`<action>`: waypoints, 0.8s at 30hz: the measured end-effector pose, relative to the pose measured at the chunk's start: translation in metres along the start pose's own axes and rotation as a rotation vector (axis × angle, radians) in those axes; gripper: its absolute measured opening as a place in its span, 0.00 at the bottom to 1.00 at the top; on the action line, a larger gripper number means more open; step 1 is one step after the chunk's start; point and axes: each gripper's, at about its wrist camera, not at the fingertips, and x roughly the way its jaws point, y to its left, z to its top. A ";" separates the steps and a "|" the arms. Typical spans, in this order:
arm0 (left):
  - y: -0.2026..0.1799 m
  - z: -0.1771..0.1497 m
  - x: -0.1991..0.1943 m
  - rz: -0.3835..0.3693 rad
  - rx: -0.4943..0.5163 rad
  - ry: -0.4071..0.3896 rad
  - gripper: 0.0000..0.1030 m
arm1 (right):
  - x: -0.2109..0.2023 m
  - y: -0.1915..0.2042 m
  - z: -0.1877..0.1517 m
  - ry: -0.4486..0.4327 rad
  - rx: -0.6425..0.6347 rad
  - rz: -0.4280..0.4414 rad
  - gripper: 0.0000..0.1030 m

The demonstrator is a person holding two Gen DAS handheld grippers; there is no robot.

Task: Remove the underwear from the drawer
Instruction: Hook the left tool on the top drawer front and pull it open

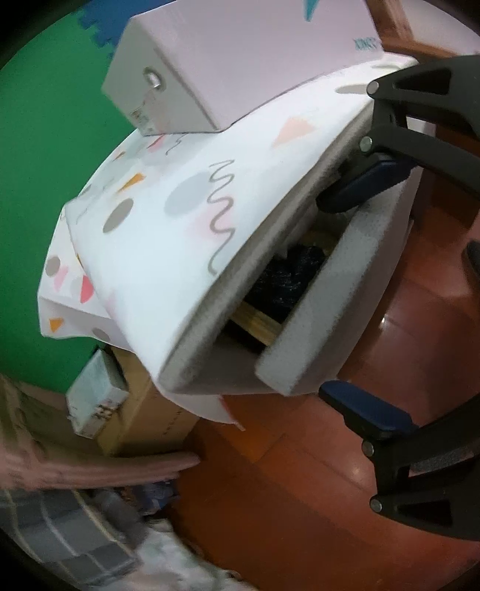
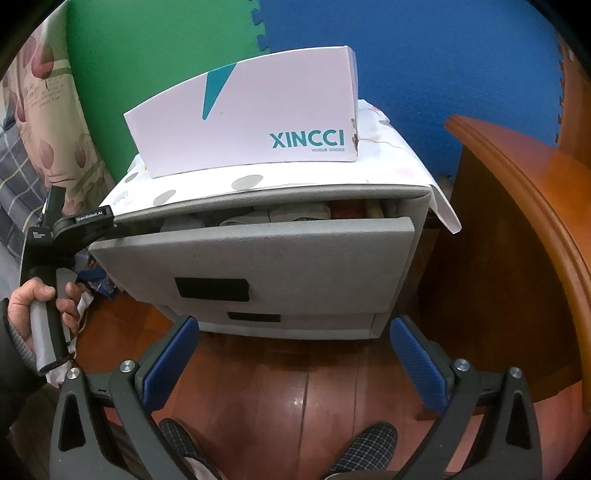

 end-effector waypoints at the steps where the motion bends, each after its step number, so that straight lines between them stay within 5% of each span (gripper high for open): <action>1: 0.000 -0.001 -0.002 0.007 0.016 0.000 0.93 | 0.000 0.001 0.000 -0.001 -0.004 -0.002 1.00; 24: 0.036 -0.059 -0.045 0.037 0.086 0.086 0.94 | -0.007 0.014 -0.001 0.012 -0.069 -0.026 1.00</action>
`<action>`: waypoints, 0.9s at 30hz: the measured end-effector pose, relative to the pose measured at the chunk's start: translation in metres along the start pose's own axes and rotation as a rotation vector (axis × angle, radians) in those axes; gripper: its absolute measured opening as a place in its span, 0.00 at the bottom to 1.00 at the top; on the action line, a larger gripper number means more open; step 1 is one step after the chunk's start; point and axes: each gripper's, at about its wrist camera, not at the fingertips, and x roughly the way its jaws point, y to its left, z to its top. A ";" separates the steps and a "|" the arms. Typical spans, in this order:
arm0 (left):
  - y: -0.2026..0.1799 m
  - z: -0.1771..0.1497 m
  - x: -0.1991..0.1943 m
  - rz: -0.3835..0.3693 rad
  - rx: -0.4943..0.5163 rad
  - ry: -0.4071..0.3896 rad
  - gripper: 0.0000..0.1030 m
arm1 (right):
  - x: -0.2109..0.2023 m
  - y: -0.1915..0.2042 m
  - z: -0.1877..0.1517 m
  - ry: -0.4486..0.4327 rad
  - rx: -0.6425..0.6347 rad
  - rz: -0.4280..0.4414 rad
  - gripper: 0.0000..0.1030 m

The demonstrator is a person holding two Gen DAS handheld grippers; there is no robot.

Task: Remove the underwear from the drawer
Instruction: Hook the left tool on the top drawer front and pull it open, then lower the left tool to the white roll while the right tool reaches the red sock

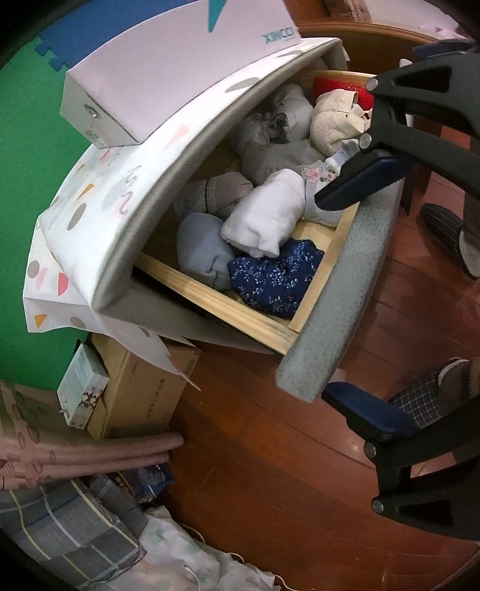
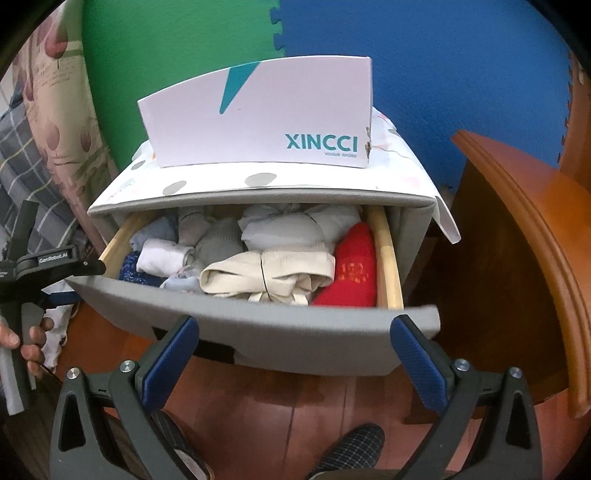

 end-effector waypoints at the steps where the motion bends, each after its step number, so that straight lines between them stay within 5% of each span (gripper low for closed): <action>1: 0.001 -0.002 -0.001 0.001 0.000 0.001 0.94 | -0.001 0.001 0.000 0.015 -0.001 0.004 1.00; 27: 0.014 -0.046 -0.029 0.048 0.026 0.140 0.95 | 0.026 -0.016 0.044 0.395 0.102 0.126 1.00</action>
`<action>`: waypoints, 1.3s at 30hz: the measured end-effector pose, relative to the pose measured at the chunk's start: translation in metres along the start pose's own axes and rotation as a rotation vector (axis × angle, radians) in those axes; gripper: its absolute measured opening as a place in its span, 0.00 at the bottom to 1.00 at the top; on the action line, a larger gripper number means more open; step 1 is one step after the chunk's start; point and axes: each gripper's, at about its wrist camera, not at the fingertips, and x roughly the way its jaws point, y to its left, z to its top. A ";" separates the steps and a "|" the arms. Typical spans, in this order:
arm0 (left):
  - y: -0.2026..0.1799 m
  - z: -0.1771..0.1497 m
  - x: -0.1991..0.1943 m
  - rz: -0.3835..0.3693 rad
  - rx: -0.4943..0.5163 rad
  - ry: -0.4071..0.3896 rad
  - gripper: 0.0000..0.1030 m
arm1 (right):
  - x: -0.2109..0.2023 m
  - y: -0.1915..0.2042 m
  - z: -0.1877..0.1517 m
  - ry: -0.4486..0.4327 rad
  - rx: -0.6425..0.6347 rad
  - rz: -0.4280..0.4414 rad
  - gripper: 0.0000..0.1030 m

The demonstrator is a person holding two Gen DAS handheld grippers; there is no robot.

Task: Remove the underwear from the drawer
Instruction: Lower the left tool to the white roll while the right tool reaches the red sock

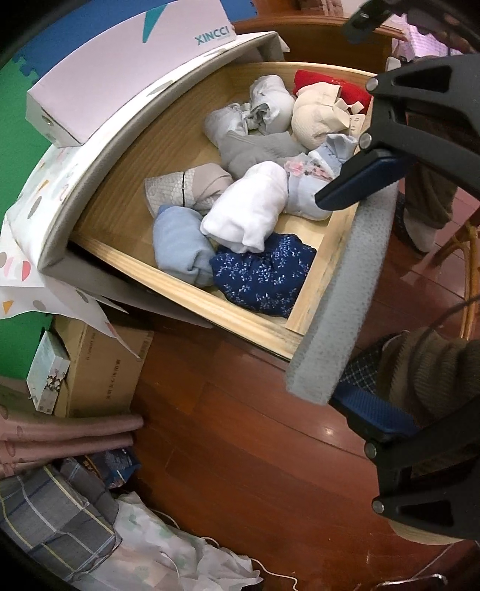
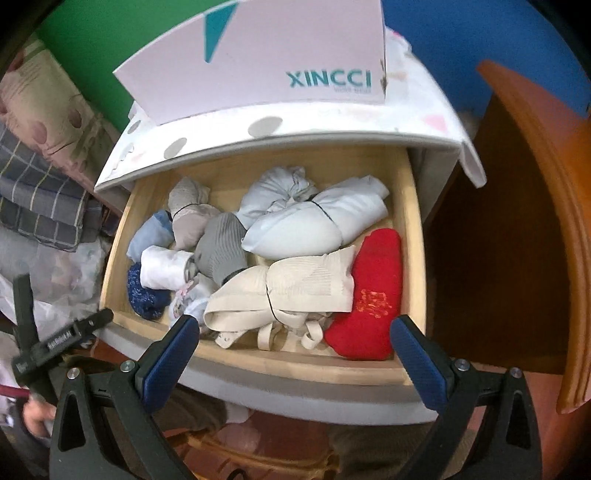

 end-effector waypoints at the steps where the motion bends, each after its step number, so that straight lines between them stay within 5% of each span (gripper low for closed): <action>1: -0.001 -0.001 -0.001 0.011 0.011 -0.012 0.95 | 0.002 -0.001 0.002 0.015 0.005 0.006 1.00; 12: -0.007 0.005 0.001 0.018 -0.013 -0.033 0.95 | 0.024 -0.021 0.023 0.123 0.038 -0.010 0.99; 18: -0.009 0.004 -0.004 0.052 -0.003 -0.032 0.94 | 0.039 -0.026 0.024 0.169 0.058 -0.022 0.76; 28: -0.041 0.016 -0.051 0.169 0.247 -0.192 0.93 | 0.067 -0.028 0.022 0.249 0.035 -0.090 0.65; 39: -0.063 0.028 -0.028 0.144 0.457 -0.114 0.93 | 0.095 -0.026 0.021 0.348 -0.062 -0.214 0.62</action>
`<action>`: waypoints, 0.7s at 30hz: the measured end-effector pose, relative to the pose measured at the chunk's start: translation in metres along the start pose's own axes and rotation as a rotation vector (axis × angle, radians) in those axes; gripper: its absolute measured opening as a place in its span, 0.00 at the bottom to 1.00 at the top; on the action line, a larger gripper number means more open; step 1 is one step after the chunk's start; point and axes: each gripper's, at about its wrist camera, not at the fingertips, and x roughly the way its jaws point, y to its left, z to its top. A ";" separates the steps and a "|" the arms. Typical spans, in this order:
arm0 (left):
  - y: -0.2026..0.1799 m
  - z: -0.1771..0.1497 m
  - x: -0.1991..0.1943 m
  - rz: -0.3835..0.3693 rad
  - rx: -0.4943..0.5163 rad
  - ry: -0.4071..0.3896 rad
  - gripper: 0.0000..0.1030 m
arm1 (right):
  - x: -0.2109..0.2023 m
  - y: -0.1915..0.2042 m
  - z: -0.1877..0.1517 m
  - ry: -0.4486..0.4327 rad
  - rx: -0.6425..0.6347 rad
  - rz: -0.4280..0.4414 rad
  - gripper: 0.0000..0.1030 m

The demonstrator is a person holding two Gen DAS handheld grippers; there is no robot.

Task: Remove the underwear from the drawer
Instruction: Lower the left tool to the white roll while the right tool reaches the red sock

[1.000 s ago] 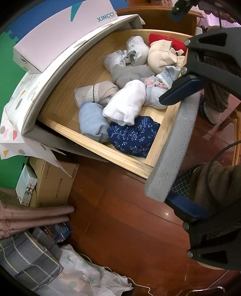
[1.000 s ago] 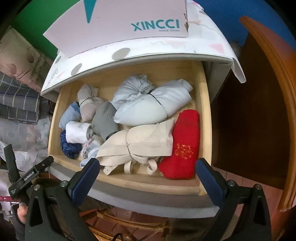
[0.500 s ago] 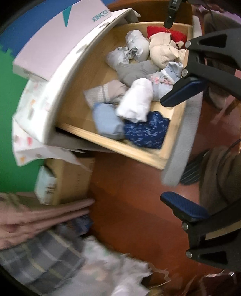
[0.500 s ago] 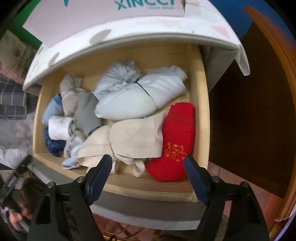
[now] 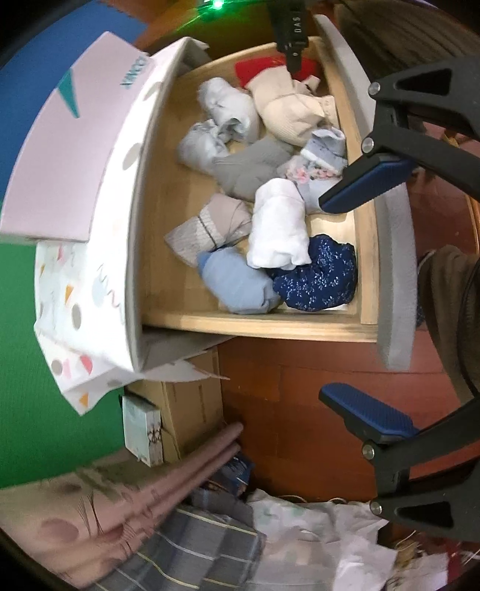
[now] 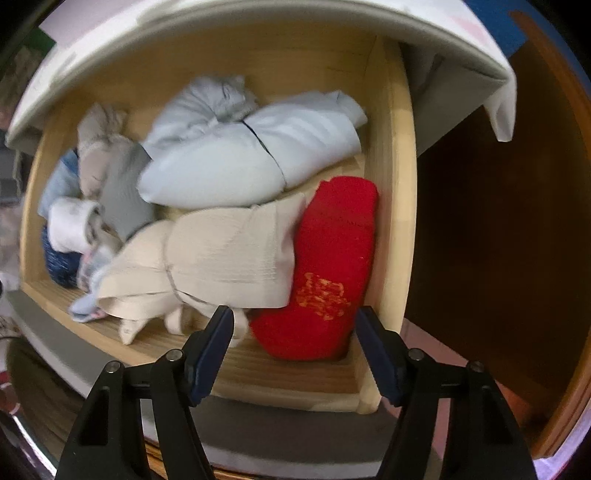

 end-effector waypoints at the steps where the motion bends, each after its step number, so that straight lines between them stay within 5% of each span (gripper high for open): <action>1: -0.001 0.001 0.004 0.004 0.017 0.007 0.93 | 0.004 0.001 0.001 0.015 -0.011 -0.008 0.62; 12: -0.010 0.012 0.032 -0.012 0.110 0.046 0.93 | 0.028 0.035 0.011 0.062 -0.167 -0.167 0.60; 21: -0.030 0.026 0.047 -0.046 0.230 0.075 0.93 | 0.056 0.040 0.019 0.084 -0.192 -0.174 0.60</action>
